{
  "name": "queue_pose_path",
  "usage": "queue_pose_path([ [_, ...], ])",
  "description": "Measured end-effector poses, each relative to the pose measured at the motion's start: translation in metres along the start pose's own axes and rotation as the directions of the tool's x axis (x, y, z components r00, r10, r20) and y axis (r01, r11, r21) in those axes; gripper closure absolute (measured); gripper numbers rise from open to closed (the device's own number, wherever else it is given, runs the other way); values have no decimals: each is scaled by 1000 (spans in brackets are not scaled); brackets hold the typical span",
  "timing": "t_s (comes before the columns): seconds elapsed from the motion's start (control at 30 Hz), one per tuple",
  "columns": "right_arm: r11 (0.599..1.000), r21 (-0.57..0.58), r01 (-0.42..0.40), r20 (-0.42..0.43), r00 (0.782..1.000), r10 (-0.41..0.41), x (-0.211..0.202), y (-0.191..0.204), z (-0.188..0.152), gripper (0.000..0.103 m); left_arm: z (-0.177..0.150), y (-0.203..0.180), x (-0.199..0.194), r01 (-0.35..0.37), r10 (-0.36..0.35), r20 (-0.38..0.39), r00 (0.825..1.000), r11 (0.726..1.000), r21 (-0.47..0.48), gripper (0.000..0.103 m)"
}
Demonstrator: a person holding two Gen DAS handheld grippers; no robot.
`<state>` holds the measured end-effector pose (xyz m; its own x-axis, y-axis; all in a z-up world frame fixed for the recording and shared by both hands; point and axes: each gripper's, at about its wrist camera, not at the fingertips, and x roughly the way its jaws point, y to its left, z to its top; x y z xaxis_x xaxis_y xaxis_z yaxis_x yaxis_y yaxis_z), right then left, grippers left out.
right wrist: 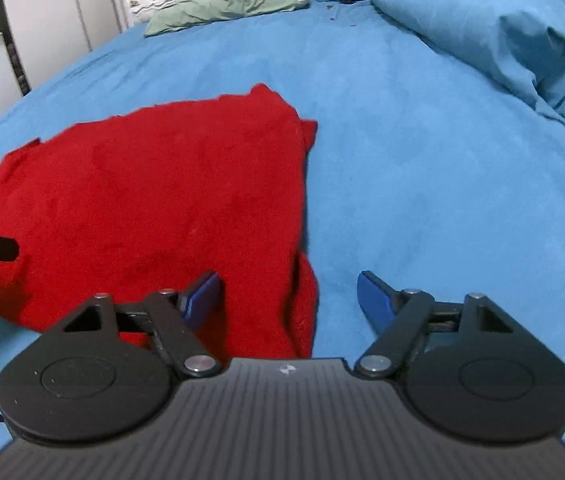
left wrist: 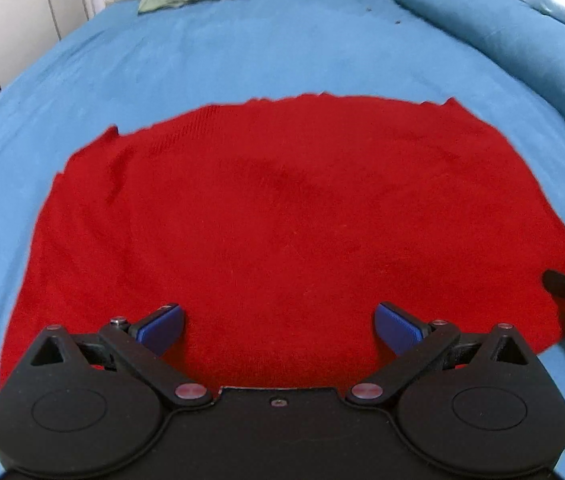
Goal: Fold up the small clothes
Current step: 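Lay the hem over the collar and open both grippers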
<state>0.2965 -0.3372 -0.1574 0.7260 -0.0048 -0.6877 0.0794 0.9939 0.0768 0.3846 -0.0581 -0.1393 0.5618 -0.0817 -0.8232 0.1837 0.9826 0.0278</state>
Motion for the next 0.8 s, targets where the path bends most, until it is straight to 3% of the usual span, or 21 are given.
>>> queue_pose_path([
  [0.07,1000,28,7,31,1000,-8,1,2,-5,13,2,2,9,0,-1,-16,1000,1000,-19,0],
  [0.2,1000,-24,-17,50,999,18,-3,10,-8,40,3,-1,15,-13,13,-27,1000,1000,-16,0],
  [0.27,999,-39,-32,37,999,33,-3,12,-7,56,3,-4,17,-22,21,-34,999,1000,-10,0],
  [0.3,998,-34,-46,26,999,47,-1,13,-2,68,3,-5,18,-26,26,-38,999,1000,-9,0],
  [0.33,998,-20,-59,11,998,59,0,13,1,74,4,-6,19,-30,29,-42,999,1000,-9,0],
  [0.43,994,87,-72,-35,997,75,0,7,16,80,7,-8,22,-35,34,-59,998,999,-14,0],
  [0.53,942,306,-136,-27,988,152,-9,-6,37,80,14,-5,24,-24,22,-83,996,999,-24,0],
  [0.6,890,399,-219,35,974,224,-21,-2,59,80,17,3,18,12,-16,-80,997,999,-50,0],
  [0.67,862,405,-304,93,952,292,-32,18,84,80,18,19,1,51,-54,-32,998,995,-82,0],
  [0.73,851,344,-398,128,917,377,-42,54,110,80,15,43,-23,54,-50,41,998,995,-90,0],
  [0.8,832,253,-494,125,869,478,-45,99,128,80,8,69,-43,24,-18,81,997,996,-81,0],
])
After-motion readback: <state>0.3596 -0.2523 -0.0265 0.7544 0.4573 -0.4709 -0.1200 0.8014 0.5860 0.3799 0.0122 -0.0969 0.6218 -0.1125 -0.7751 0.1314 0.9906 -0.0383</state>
